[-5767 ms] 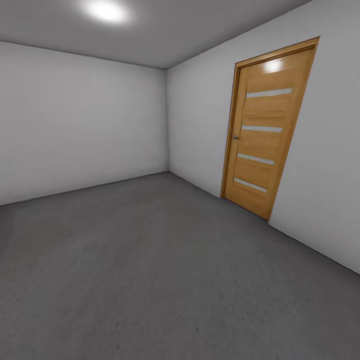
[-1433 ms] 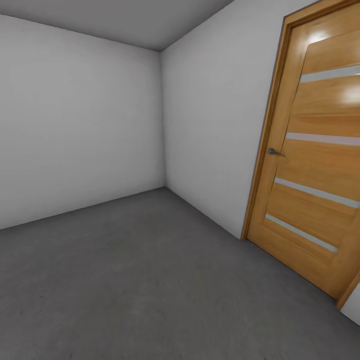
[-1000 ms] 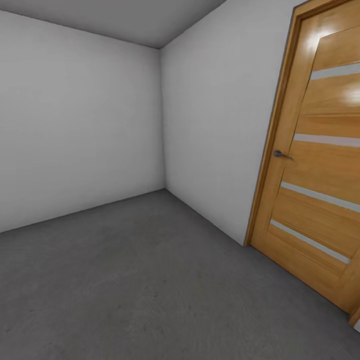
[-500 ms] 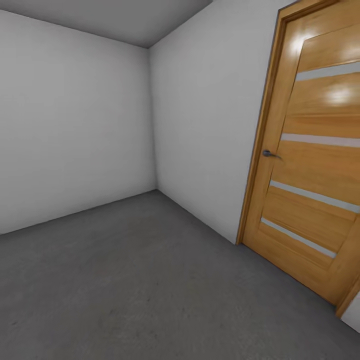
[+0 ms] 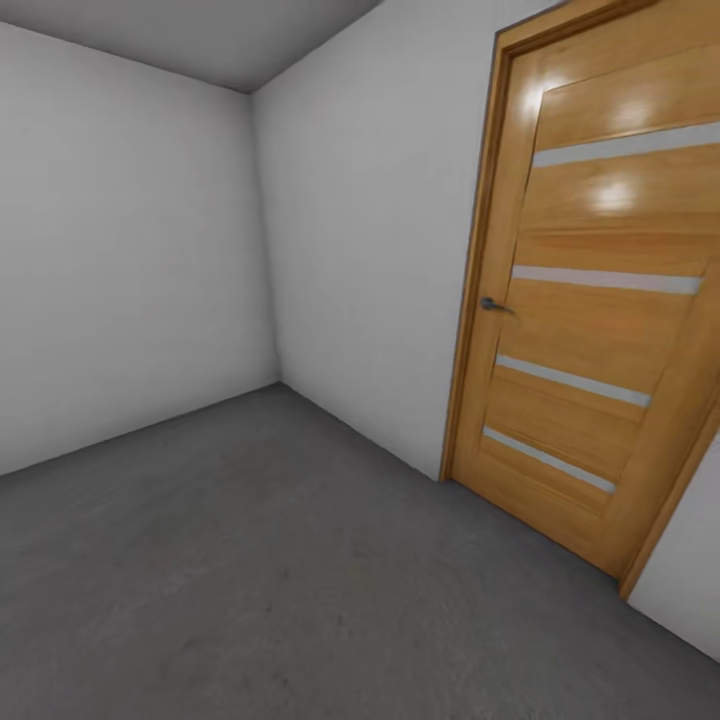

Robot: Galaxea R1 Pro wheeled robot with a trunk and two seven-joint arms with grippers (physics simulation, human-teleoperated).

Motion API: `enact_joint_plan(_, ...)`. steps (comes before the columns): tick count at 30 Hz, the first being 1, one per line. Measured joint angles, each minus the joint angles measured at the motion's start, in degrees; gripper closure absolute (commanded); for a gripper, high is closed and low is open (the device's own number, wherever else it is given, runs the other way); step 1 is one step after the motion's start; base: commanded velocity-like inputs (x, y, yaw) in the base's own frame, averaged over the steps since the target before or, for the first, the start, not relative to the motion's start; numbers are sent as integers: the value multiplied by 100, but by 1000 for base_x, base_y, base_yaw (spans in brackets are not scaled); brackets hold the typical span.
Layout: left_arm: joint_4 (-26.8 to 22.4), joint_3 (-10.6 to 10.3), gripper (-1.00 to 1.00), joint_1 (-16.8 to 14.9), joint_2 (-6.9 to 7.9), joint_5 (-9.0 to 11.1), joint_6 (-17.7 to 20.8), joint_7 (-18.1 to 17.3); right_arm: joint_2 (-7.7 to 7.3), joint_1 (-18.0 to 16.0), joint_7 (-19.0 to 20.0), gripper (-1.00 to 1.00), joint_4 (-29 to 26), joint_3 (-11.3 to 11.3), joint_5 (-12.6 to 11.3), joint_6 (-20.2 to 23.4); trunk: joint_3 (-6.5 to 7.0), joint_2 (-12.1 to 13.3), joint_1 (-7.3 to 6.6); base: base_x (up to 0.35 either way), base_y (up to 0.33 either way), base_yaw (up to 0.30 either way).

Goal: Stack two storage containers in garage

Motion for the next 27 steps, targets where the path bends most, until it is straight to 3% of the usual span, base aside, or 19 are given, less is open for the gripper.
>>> enact_joint_plan(27,0,-1,-100,0,0,1,-2,0,-6,0,43,-100,0,0,-1,0,3,0,0,0,0,-248)
